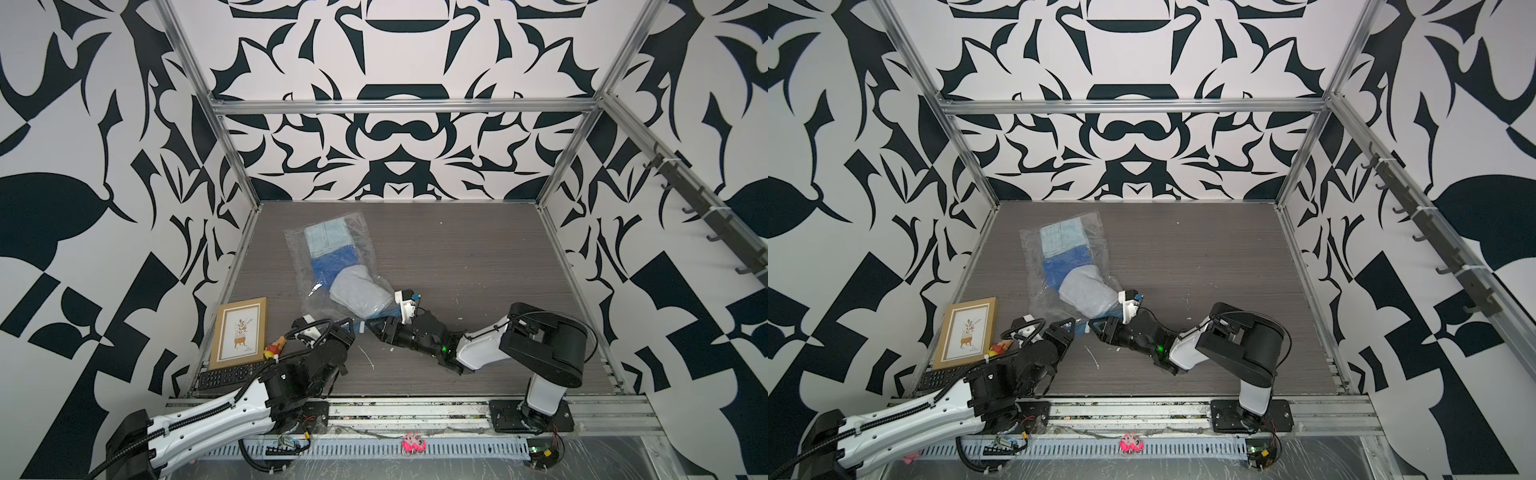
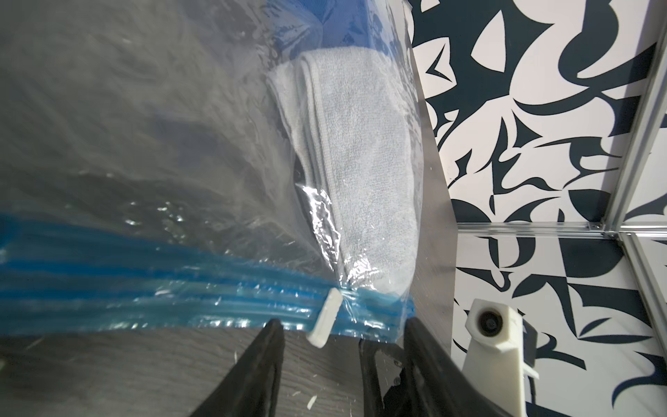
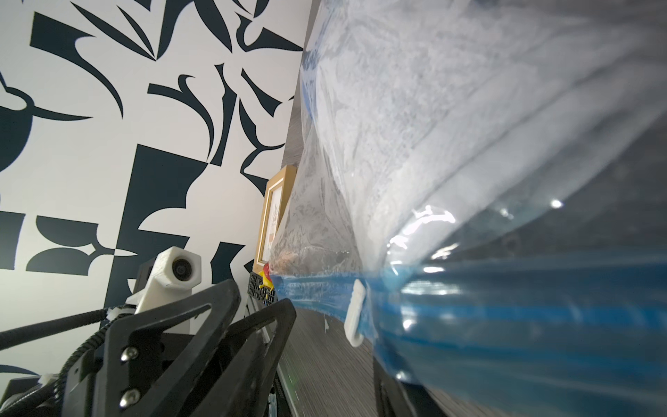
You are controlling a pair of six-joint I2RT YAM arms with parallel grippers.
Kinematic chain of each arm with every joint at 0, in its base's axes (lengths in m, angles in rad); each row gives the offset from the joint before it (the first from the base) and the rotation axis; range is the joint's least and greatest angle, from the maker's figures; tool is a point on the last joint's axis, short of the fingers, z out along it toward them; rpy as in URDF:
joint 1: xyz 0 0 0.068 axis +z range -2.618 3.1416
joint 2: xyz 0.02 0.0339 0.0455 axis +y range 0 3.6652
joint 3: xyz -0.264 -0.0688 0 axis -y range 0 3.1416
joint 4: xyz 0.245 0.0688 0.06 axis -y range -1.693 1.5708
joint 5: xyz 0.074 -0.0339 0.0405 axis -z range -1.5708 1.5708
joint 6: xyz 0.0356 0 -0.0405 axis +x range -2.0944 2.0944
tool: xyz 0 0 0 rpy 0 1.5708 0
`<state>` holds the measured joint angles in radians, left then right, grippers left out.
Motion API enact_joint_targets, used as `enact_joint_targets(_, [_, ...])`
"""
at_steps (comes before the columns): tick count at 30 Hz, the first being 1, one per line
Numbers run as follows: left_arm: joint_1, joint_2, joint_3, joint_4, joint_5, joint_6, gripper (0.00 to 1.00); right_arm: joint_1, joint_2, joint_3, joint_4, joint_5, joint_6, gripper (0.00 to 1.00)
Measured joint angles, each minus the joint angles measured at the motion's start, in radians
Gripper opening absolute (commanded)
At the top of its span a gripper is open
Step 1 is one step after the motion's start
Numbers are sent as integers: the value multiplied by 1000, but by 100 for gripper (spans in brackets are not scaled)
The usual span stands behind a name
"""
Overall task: Place the folded towel into the vacuum bag
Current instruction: Adjust the vacuum bag at the center of the board.
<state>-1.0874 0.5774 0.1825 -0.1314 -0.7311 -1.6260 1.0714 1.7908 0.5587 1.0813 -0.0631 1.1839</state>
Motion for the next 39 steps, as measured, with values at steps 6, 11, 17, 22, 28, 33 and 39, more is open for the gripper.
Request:
enact_joint_targets(6, [34,53,0,65,9,28,56,0,4,16,-2,-8,3,48])
enact_joint_targets(11, [47,50,14,39,46,46,70,0,4,36,-37,-10,-7,30])
enact_joint_targets(17, [47,-43,79,-111,92,38,73,0,3,77,-111,-2,-32,7])
enact_joint_targets(22, [48,-150,95,-258,122,16,81,0,3,92,-156,5,-40,0])
enact_joint_targets(28, [48,-203,96,-374,161,-4,91,0,-19,121,-212,4,-41,0])
enact_joint_targets(33, [48,-159,96,-378,190,-25,95,0,-61,149,-239,5,-41,0])
enact_joint_targets(39, [48,-94,67,-284,174,-34,95,0,-77,172,-257,0,-39,0])
